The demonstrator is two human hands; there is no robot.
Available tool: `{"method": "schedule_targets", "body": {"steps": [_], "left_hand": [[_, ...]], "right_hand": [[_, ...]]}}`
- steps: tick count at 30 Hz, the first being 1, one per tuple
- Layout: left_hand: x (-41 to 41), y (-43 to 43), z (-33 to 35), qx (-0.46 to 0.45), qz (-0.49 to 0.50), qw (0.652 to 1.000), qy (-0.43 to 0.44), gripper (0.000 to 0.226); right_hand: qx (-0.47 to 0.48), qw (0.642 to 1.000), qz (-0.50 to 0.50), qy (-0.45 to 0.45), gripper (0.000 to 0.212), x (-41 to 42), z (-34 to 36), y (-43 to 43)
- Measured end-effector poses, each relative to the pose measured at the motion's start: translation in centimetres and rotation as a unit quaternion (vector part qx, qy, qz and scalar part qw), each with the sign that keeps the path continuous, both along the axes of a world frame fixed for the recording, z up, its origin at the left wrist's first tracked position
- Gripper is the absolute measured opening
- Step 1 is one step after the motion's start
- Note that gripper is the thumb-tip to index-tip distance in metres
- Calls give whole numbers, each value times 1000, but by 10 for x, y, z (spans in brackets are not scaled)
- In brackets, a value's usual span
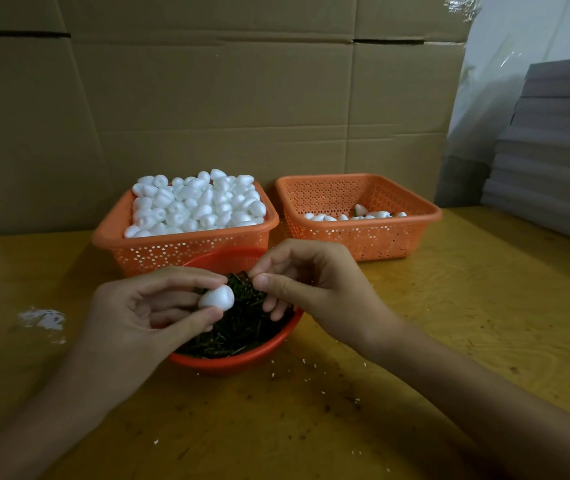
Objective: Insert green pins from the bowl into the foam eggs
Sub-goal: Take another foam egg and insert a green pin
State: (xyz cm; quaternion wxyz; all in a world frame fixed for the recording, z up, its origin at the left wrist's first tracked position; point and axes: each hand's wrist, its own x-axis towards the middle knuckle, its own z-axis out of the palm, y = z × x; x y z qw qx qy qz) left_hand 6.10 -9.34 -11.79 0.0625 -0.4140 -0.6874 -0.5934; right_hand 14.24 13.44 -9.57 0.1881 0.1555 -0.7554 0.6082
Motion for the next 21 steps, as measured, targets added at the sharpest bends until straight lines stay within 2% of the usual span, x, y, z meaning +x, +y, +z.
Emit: {"method": "schedule_targets", "body": {"steps": [4,8,17,21], "left_hand": [[-2,-1,3,27,-9,999,-35,38],[-2,1,4,42,-27,998,-44,47],[2,1,6,43,-40,997,-41,42],[4,2,6,51,-46,996,-53,39]], "right_hand": [[-23,999,11,-20,15,2,0,-2],[-38,999,13,-28,15,1,-3,-3],[39,999,1,-26,16,1,-5,-3],[30,999,-1,-34,13,2,0,-3]]}}
